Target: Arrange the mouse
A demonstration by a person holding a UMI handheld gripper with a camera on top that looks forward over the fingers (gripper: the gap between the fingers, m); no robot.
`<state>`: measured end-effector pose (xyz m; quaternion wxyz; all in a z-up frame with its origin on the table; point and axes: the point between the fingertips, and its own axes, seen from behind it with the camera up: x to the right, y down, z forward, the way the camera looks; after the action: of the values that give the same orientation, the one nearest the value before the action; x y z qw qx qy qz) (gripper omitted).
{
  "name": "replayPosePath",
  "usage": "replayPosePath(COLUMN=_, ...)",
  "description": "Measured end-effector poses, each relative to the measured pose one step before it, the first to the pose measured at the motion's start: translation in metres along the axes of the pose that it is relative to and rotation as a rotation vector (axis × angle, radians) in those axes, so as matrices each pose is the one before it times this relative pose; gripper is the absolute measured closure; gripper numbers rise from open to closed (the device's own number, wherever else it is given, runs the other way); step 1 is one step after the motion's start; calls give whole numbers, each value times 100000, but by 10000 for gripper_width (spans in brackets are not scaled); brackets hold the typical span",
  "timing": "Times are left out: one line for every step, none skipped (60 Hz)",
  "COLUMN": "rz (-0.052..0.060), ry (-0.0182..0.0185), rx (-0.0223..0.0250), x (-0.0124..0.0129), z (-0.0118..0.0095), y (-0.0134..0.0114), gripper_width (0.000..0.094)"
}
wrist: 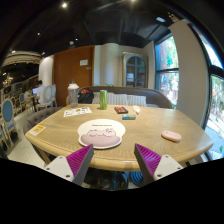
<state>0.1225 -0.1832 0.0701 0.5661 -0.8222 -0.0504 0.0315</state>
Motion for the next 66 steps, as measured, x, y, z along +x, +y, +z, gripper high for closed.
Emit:
replayPosePath(rz=-361, ry=-65, rx=-237, x=10, z=-11, y=73, gripper_width=82)
replayPosePath(rz=-369, ry=-62, rx=-201, x=0, z=6, y=70, gripper_width=82)
replayPosePath(rz=-303, ry=35, rx=-174, x=21, z=22, y=57, gripper_width=84)
replayPosePath(rz=-310, ry=92, rx=-223, x=20, z=42, y=60, gripper_width=84)
replayPosePath(rz=-258, ry=154, rx=-232, x=21, z=69, y=73, gripper_width=85)
replayPosePath(rz=-339, ry=182, rx=-153, x=20, z=98, y=58, gripper_width=84)
replayPosePath(rz=-352, ry=79, rx=-91, x=-4, z=72, y=47, gripper_width=82)
replayPosePath(rz=-463, ry=52, rx=3, x=98, z=-180, y=37, gripper_width=82)
replayPosePath(rz=-367, ry=235, rx=5, x=-319, z=589, y=56, gripper_width=82)
replayPosePath(rz=-269, ry=154, rx=-70, x=5, z=127, y=61, gripper_width=83)
replayPosePath(rz=-149, ry=257, rx=-104, x=23, z=123, y=118, gripper_width=82)
replayPosePath(rz=-168, ry=383, rx=-65, x=112, z=119, y=113, gripper_width=83)
replayPosePath(rz=-148, ry=274, rx=46, x=577, z=-234, y=-140, gripper_width=84)
replayPosePath(rz=-182, ry=728, rx=34, x=132, z=110, y=165, gripper_width=85)
replayPosePath(rz=75, ry=658, rx=306, x=242, z=51, y=27, gripper_width=86)
replayPosePath(rz=67, ry=596, rx=301, x=282, z=75, y=62, gripper_width=85)
replayPosePath(rz=242, ry=530, rx=262, x=263, z=27, y=74, gripper_width=83)
replayPosePath(rz=342, ry=493, rx=134, x=298, z=91, y=141, gripper_width=85)
replayPosePath(rz=497, ry=539, rx=13, x=183, z=595, y=117, gripper_width=86)
replayPosePath(rz=334, ry=359, rx=-271, x=741, z=-680, y=52, gripper_width=86)
replayPosePath(rz=404, ry=444, rx=-212, x=296, z=183, y=164, gripper_width=86)
replayPosePath(rz=406, ry=512, rx=-224, x=386, z=191, y=159, gripper_width=88)
replayPosePath(rz=317, ry=655, rx=-120, x=466, z=196, y=103, gripper_width=87)
replayPosePath(rz=333, ry=842, rx=-4, x=515, z=178, y=51, gripper_width=89)
replayPosePath(rz=296, ry=1030, rx=13, x=575, z=187, y=31, gripper_width=89)
replayPosePath(rz=366, ry=1166, rx=64, x=341, z=946, y=82, gripper_width=88)
replayPosePath(rz=35, ry=1112, rx=-246, x=1968, z=-1045, y=-104, gripper_width=88)
replayPosePath(rz=137, ry=1459, rx=49, x=615, z=318, y=31, gripper_width=87)
replayPosePath(rz=41, ry=1409, rx=-6, x=721, z=321, y=15, gripper_width=86)
replayPosePath(rz=-96, ry=1379, rx=-106, x=720, z=334, y=29, gripper_width=85)
replayPosePath(rz=-149, ry=1357, rx=-130, x=724, z=375, y=52, gripper_width=85)
replayPosePath(rz=-149, ry=1456, rx=-253, x=755, z=393, y=56, gripper_width=86)
replayPosePath(rz=-8, ry=1278, rx=-137, x=614, z=1280, y=107, gripper_width=87)
replayPosePath(rz=-309, ry=745, rx=-839, x=2171, z=-869, y=-267, gripper_width=89)
replayPosePath(rz=-279, ry=1022, rx=-275, x=693, z=368, y=29, gripper_width=93)
replayPosePath(rz=-385, ry=935, rx=-179, x=652, z=463, y=33, gripper_width=92)
replayPosePath(rz=-263, ry=895, rx=-120, x=675, z=455, y=32, gripper_width=94)
replayPosePath(rz=-179, ry=759, rx=-97, x=603, z=436, y=6, gripper_width=94)
replayPosePath(rz=-161, ry=560, rx=-202, x=627, z=482, y=51, gripper_width=94)
replayPosePath(rz=20, ry=866, rx=236, x=-969, z=1618, y=313, gripper_width=94)
replayPosePath(rz=-278, ry=-73, rx=-665, x=2104, z=-646, y=-200, gripper_width=95)
replayPosePath(rz=190, ry=565, rx=188, x=596, z=1500, y=324, gripper_width=94)
replayPosePath(rz=92, ry=169, rx=-794, x=1594, z=-235, y=-179, gripper_width=96)
replayPosePath(rz=217, ry=633, rx=-544, x=696, z=449, y=131, gripper_width=94)
replayPosePath(rz=279, ry=610, rx=-591, x=649, z=475, y=134, gripper_width=93)
replayPosePath(rz=261, ry=568, rx=-403, x=650, z=526, y=105, gripper_width=95)
replayPosePath(rz=300, ry=535, rx=-276, x=649, z=529, y=101, gripper_width=96)
replayPosePath(rz=322, ry=478, rx=-293, x=582, z=571, y=117, gripper_width=97)
replayPosePath(rz=376, ry=557, rx=-501, x=585, z=571, y=186, gripper_width=99)
replayPosePath(rz=493, ry=641, rx=-703, x=577, z=891, y=358, gripper_width=96)
replayPosePath(rz=316, ry=651, rx=-1241, x=638, z=370, y=240, gripper_width=96)
replayPosePath(rz=37, ry=703, rx=-1322, x=467, z=545, y=313, gripper_width=98)
replayPosePath(rz=-300, ry=507, rx=-1187, x=426, z=520, y=321, gripper_width=99)
replayPosePath(rz=-691, ry=184, rx=-1013, x=313, z=397, y=252, gripper_width=99)
replayPosePath(rz=41, ry=-493, rx=1820, x=127, z=323, y=-514, gripper_width=105)
replayPosePath(rz=155, ry=-205, rx=921, x=209, z=584, y=-250, gripper_width=107)
replayPosePath(rz=-234, ry=-373, rx=-154, x=176, z=420, y=26, gripper_width=107)
replayPosePath(rz=-305, ry=-579, rx=-361, x=61, z=267, y=-19, gripper_width=108)
replayPosePath(rz=235, ry=-696, rx=668, x=34, z=277, y=-315, gripper_width=113)
replayPosePath(rz=-147, ry=-523, rx=-312, x=62, z=299, y=-86, gripper_width=110)
replayPosePath(rz=-423, ry=-501, rx=-572, x=122, z=292, y=-18, gripper_width=109)
replayPosePath(rz=-383, ry=-629, rx=49, x=-229, z=595, y=-275, gripper_width=107)
replayPosePath(rz=-454, ry=-527, rx=-125, x=160, z=119, y=-121, gripper_width=107)
replayPosePath(rz=-705, ry=-286, rx=-295, x=52, z=310, y=-94, gripper_width=103)
replayPosePath(rz=-551, ry=-283, rx=87, x=47, z=338, y=-188, gripper_width=102)
replayPosePath(rz=-471, ry=-268, rx=-35, x=41, z=316, y=-152, gripper_width=103)
